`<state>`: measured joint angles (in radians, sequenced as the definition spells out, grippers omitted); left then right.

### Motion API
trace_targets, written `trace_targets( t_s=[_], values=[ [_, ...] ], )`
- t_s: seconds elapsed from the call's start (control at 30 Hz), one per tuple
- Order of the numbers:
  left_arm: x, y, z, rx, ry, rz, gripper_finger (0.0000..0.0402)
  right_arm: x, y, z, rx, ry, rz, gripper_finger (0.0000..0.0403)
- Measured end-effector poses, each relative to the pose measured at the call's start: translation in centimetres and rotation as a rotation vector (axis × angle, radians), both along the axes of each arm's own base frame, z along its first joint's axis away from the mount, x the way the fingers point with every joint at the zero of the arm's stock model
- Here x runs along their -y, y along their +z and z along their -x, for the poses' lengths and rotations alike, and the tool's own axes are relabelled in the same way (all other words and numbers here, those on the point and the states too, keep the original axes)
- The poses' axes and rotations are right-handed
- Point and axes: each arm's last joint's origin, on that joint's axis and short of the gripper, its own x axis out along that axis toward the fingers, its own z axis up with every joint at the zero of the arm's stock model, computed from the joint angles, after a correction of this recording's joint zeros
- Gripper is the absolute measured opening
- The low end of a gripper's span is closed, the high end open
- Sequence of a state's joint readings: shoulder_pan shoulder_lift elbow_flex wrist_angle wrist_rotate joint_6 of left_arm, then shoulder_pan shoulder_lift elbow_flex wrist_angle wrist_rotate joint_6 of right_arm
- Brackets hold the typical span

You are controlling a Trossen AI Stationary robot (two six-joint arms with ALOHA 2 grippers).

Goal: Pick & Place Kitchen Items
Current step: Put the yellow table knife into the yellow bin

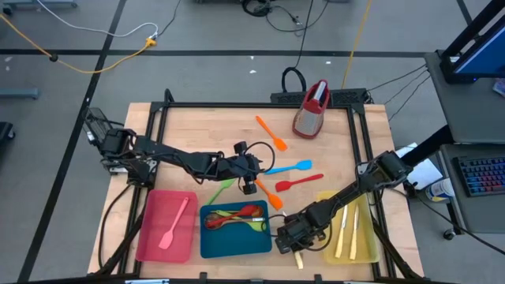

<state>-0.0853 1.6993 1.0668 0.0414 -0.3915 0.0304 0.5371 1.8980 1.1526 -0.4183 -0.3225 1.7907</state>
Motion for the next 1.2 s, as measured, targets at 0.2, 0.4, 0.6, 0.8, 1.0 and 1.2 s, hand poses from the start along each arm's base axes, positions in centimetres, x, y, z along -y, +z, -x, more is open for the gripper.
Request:
trace_targets(
  t_s=[0.2, 0.4, 0.6, 0.8, 1.0, 1.2],
  values=[
    [0.0, -0.1, 0.1, -0.012, 0.007, 0.010, 0.0131, 0.5, 1.4, 0.1, 0.045, -0.008, 0.017, 0.0058],
    [0.0, -0.1, 0.1, -0.012, 0.007, 0.010, 0.0131, 1.2, 3.5, 0.8, 0.081, -0.012, 0.045, 0.0057],
    [0.0, -0.1, 0.1, -0.014, 0.007, 0.010, 0.0131, 2.1, 5.6, 2.0, 0.087, -0.026, 0.100, 0.0058],
    [0.0, -0.2, 0.1, -0.019, 0.008, 0.011, 0.0131, 2.8, 8.0, 4.2, 0.043, -0.027, 0.134, 0.0058],
    [0.0, -0.2, 0.1, -0.013, 0.019, 0.027, 0.0131, 2.9, 10.9, 6.6, 0.049, -0.063, 0.098, 0.0058],
    [0.0, -0.2, 0.1, -0.011, 0.022, 0.031, 0.0131, 3.0, 13.0, 9.5, 0.004, -0.100, 0.089, 0.0060]
  ],
)
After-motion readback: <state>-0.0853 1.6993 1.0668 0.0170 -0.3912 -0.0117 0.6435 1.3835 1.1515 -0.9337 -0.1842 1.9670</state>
